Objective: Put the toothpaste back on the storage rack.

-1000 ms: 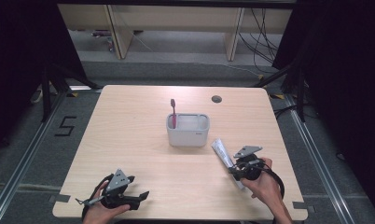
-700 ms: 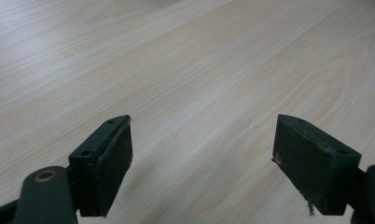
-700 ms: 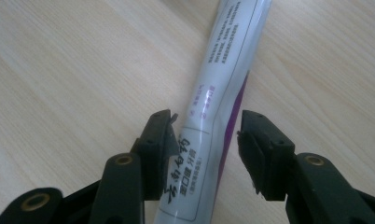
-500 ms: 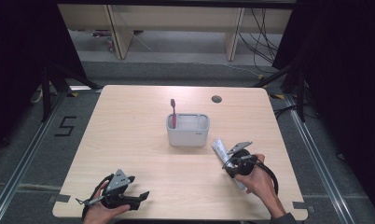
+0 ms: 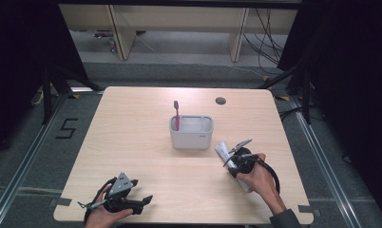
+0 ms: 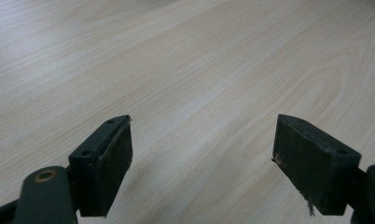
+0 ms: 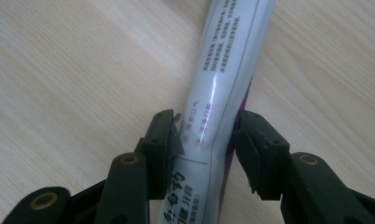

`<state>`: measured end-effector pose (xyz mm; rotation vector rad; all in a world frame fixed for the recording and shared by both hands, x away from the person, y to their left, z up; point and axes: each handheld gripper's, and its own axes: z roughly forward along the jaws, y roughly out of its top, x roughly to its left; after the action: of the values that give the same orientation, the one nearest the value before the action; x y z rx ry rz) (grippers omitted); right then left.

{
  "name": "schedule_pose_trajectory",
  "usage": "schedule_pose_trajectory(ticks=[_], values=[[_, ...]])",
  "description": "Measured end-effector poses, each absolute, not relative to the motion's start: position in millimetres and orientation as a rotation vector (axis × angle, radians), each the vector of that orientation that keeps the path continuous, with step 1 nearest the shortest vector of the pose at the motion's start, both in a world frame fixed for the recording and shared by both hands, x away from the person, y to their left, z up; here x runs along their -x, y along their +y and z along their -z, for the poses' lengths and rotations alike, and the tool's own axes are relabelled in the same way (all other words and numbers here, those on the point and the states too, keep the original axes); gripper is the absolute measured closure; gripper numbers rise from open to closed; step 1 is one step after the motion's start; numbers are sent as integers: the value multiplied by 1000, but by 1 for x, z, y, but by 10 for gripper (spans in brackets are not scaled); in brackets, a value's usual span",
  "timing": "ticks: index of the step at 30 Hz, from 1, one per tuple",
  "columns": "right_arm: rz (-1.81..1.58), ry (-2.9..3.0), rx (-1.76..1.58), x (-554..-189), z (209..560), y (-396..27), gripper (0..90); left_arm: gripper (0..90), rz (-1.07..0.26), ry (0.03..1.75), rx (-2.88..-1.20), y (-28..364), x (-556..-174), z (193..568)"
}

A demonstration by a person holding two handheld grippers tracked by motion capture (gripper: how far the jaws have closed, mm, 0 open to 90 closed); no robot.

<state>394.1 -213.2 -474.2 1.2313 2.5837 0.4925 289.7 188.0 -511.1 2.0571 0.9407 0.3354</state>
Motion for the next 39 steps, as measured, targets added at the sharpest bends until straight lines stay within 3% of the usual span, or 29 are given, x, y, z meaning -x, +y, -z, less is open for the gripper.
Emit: schedule_pose_trajectory(ticks=[10,14,39], values=[[-427,2612,-1251,-402,473,-213,627,194,-331,941,-2048,188,-289,511],[-410,2606,-1226,-406,471,-214,705,194,-334,942,-2047,187,-290,511],[-309,2688,-1232,-422,475,-213,734,194,-329,946,-2032,185,-289,512]])
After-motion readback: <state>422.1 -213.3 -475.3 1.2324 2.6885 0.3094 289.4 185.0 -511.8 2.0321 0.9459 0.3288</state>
